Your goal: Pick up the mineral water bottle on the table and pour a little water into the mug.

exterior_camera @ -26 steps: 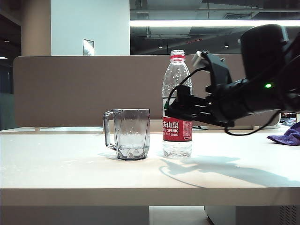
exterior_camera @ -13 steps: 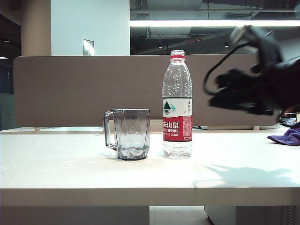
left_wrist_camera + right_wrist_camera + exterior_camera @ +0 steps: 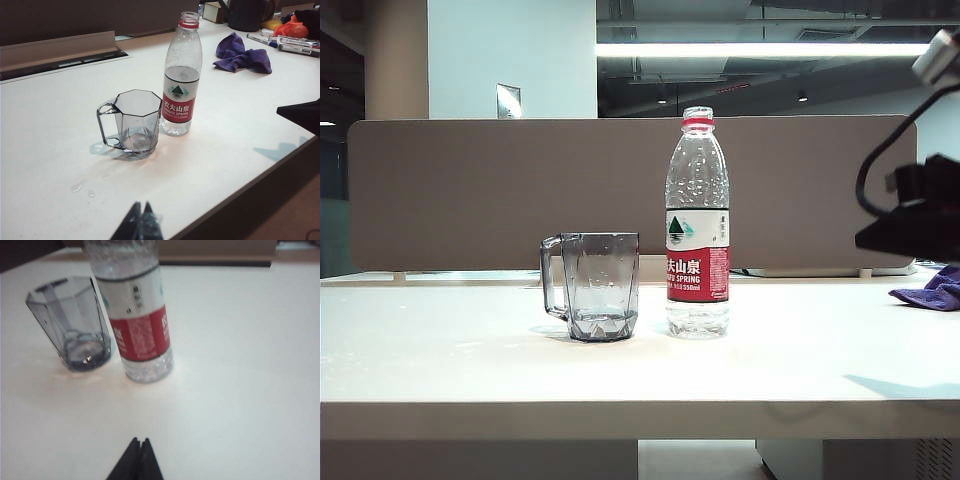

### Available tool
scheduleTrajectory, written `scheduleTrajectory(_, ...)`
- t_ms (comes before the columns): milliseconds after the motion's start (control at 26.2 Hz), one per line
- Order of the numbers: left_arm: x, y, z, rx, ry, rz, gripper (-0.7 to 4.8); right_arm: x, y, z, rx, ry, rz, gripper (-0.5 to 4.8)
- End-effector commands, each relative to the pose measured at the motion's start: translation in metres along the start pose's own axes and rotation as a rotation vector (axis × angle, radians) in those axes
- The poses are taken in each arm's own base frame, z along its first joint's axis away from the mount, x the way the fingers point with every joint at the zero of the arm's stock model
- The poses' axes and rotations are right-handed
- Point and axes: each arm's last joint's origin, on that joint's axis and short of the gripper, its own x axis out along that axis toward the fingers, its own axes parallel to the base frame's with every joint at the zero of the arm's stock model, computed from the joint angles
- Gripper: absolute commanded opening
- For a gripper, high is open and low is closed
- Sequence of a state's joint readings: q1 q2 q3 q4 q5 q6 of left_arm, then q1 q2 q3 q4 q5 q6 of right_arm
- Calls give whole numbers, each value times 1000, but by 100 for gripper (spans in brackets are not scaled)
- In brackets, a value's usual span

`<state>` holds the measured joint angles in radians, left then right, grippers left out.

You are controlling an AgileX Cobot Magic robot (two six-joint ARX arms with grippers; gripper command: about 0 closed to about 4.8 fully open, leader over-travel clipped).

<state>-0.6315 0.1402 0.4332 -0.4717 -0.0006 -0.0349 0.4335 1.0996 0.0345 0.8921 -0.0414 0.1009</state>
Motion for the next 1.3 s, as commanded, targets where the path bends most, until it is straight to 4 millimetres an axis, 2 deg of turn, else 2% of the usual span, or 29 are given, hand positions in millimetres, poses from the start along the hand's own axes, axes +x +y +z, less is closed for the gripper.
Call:
scheduleTrajectory(38,0,0,1,1,-9,-5,-5,-3,-1,-1,0,15,-54,-6)
scheduleTrajectory(229,0,0,1,1,-9,-5,-5,-7,-6,-13,1,147,-99,-6)
scheduleTrajectory(496,0,0,2,1,-9,-3,-5,-11,-23,-20,37,219,-196,-5)
scheduleTrajectory(763,0,0,2,1,-9,-1,-5,-19,-43,-23,111,223,-190,-6)
scheduleTrajectory(1030,0,0,2,1,-9,-2,-5,-26,-42,-18,112,181,-186,-6)
scheduleTrajectory(1297,0,0,2,1,-9,-2,-5,-40,-39,-20,97,242,-249,-6)
